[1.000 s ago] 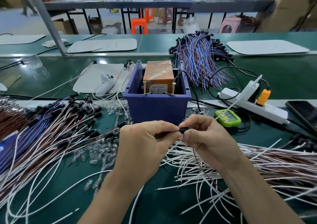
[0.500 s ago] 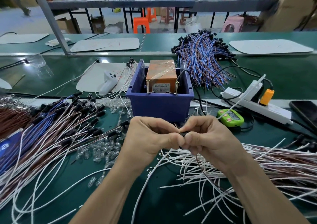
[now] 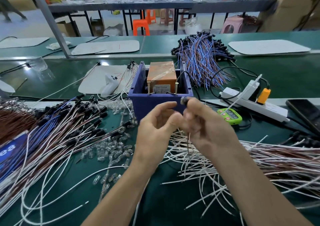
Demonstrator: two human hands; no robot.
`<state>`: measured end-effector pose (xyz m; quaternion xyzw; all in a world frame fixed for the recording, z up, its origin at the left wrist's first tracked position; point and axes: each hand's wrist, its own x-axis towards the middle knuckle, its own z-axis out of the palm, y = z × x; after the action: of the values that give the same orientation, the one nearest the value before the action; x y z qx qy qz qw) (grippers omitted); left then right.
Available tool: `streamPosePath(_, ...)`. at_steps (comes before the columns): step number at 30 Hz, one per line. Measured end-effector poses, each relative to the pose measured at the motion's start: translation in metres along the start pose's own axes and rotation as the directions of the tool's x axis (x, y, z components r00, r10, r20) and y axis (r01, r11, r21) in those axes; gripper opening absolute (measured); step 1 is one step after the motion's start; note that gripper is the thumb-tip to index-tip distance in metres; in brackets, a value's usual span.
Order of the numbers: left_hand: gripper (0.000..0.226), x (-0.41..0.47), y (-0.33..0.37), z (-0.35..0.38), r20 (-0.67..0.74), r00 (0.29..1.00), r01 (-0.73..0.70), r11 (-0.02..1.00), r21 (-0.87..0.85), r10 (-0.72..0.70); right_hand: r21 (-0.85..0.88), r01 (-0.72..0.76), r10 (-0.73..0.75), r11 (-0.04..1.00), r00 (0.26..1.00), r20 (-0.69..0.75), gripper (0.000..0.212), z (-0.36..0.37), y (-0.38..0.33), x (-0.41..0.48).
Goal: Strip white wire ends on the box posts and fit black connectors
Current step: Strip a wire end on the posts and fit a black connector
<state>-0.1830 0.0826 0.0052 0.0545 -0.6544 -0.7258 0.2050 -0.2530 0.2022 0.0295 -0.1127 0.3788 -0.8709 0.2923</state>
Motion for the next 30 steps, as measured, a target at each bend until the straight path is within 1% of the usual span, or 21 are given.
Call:
streamPosePath(1, 0.044, -0.003, 0.000, 0.004, 0.118, 0.993, -0.004, 1.000, -0.003, 0.004, 0.111, 0.014, -0.010, 0.994, 0.999, -0.038, 0.015, 0.008, -0.006, 0.002)
streamPosePath(3, 0.037, -0.010, 0.001, 0.014, 0.326, 0.945, 0.018, 0.999, -0.049, -0.001, 0.257, 0.053, -0.048, 0.965, 0.999, -0.025, 0.022, 0.021, -0.021, 0.004)
streamPosePath(4, 0.034, -0.012, 0.003, 0.017, 0.367, 0.930, 0.058, 0.995, -0.079, -0.024, 0.285, 0.077, -0.079, 0.956, 0.997, -0.005, 0.025, 0.026, -0.029, 0.005)
streamPosePath(5, 0.031, -0.013, 0.006, 0.018, 0.375, 0.925, 0.103, 0.989, -0.107, -0.056, 0.290, 0.104, -0.112, 0.951, 0.994, 0.009, 0.027, 0.029, -0.037, 0.005)
streamPosePath(8, 0.020, -0.008, 0.020, 0.002, 0.301, 0.941, 0.205, 0.970, -0.132, -0.157, 0.216, 0.207, -0.208, 0.954, 0.978, -0.015, 0.033, 0.028, -0.066, 0.001)
streamPosePath(10, 0.020, -0.002, 0.031, -0.015, 0.248, 0.951, 0.208, 0.975, -0.082, -0.183, 0.152, 0.252, -0.248, 0.956, 0.968, -0.046, 0.027, 0.016, -0.085, -0.006)
streamPosePath(12, 0.014, 0.004, 0.041, -0.027, 0.175, 0.971, 0.160, 0.986, 0.040, -0.164, 0.071, 0.266, -0.263, 0.961, 0.964, -0.047, 0.021, 0.001, -0.100, -0.014)
streamPosePath(14, 0.024, 0.008, 0.044, -0.033, 0.082, 0.991, 0.092, 0.976, 0.195, -0.110, -0.108, 0.265, -0.272, 0.958, 0.960, -0.058, 0.021, -0.014, -0.109, -0.023)
streamPosePath(15, 0.029, 0.010, 0.044, -0.035, 0.043, 0.996, 0.060, 0.963, 0.262, -0.074, -0.285, 0.265, -0.299, 0.921, 0.951, -0.082, 0.020, -0.021, -0.112, -0.028)
streamPosePath(16, 0.028, 0.011, 0.046, -0.036, 0.016, 0.999, 0.031, 0.944, 0.328, -0.038, -0.522, 0.259, -0.362, 0.813, 0.926, -0.104, 0.019, -0.026, -0.113, -0.032)
streamPosePath(17, 0.025, 0.012, 0.046, -0.036, 0.021, 1.000, -0.008, 0.918, 0.395, 0.000, -0.745, 0.232, -0.448, 0.626, 0.888, -0.100, 0.023, -0.030, -0.113, -0.037)
streamPosePath(18, 0.019, 0.012, 0.047, -0.036, 0.046, 0.999, -0.043, 0.893, 0.448, 0.025, -0.882, 0.193, -0.513, 0.429, 0.856, -0.062, 0.030, -0.030, -0.111, -0.040)
streamPosePath(19, 0.013, 0.012, 0.048, -0.035, 0.082, 0.996, -0.079, 0.873, 0.481, 0.045, -0.944, 0.169, -0.529, 0.283, 0.849, -0.006, 0.034, -0.027, -0.107, -0.042)
streamPosePath(20, 0.008, 0.012, 0.050, -0.031, 0.119, 0.992, -0.105, 0.859, 0.502, 0.051, -0.964, 0.175, -0.501, 0.198, 0.864, 0.054, 0.034, -0.022, -0.101, -0.045)
streamPosePath(21, 0.010, 0.013, 0.050, -0.027, 0.149, 0.987, -0.130, 0.845, 0.519, 0.060, -0.966, 0.203, -0.442, 0.157, 0.890, 0.115, 0.032, -0.014, -0.092, -0.046)
streamPosePath(22, 0.013, 0.014, 0.050, -0.023, 0.169, 0.984, -0.144, 0.840, 0.522, 0.064, -0.962, 0.230, -0.364, 0.149, 0.917, 0.163, 0.031, -0.005, -0.082, -0.046)
streamPosePath(24, 0.012, 0.015, 0.051, -0.016, 0.200, 0.977, -0.163, 0.857, 0.489, 0.071, -0.953, 0.246, -0.222, 0.179, 0.953, 0.205, 0.032, 0.009, -0.061, -0.044)
streamPosePath(25, 0.012, 0.016, 0.051, -0.015, 0.215, 0.974, -0.169, 0.868, 0.467, 0.074, -0.948, 0.243, -0.189, 0.207, 0.960, 0.205, 0.031, 0.014, -0.052, -0.041)
streamPosePath(27, 0.011, 0.016, 0.050, -0.016, 0.219, 0.974, -0.145, 0.892, 0.428, 0.054, -0.942, 0.223, -0.198, 0.250, 0.964, 0.175, 0.023, 0.019, -0.042, -0.038)
streamPosePath(28, 0.011, 0.015, 0.050, -0.018, 0.208, 0.978, -0.108, 0.911, 0.398, 0.025, -0.948, 0.210, -0.228, 0.241, 0.961, 0.155, 0.017, 0.019, -0.040, -0.036)
streamPosePath(30, 0.013, 0.013, 0.048, -0.025, 0.156, 0.987, -0.008, 0.942, 0.334, -0.047, -0.966, 0.181, -0.301, 0.184, 0.946, 0.120, 0.008, 0.015, -0.042, -0.035)
